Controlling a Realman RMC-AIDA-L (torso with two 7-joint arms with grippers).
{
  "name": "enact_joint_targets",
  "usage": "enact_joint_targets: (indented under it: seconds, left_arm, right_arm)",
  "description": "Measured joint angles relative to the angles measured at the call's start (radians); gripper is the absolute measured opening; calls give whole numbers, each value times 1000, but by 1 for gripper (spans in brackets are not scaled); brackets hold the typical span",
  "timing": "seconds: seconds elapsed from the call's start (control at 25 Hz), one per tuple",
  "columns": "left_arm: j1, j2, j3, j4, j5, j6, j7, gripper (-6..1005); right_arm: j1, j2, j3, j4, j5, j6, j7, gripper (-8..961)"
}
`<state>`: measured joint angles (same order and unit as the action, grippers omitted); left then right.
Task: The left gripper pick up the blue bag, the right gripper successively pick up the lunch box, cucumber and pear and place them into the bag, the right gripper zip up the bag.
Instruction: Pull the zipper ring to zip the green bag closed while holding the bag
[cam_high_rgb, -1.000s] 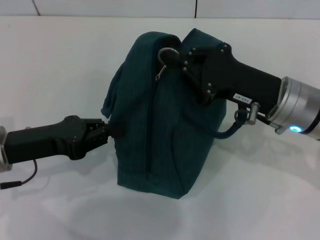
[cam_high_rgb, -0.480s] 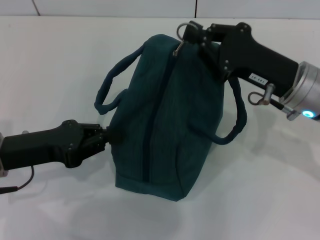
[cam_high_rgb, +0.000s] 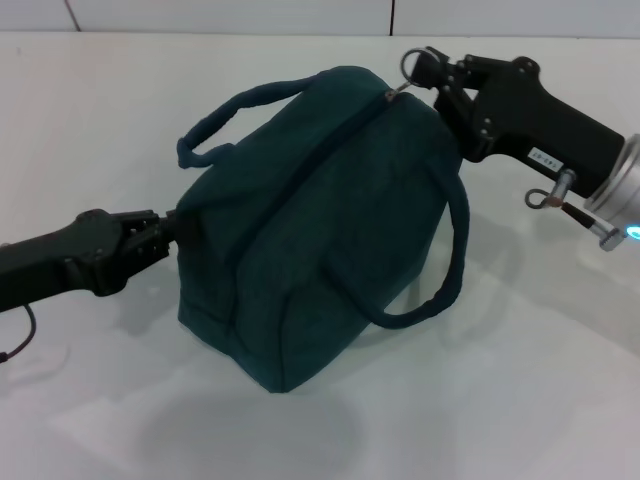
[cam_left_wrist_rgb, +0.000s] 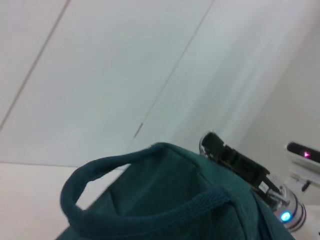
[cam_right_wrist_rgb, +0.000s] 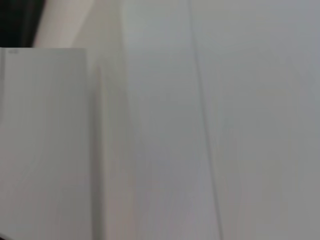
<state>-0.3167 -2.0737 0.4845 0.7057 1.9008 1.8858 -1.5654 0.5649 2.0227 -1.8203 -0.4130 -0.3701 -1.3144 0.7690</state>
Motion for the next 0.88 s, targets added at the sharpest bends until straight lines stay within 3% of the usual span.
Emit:
enact_joint_targets:
  seconds: [0.76,0.88]
  left_arm:
    - [-25,1,-3,0,-8,-42,-10,53]
    - [-28,-2,-4,0,-11,-40,-9,120]
  right_arm:
    - [-17,0,7,78,58,22,-11,2]
    - [-16,-1,8,78,59,24,-13,2]
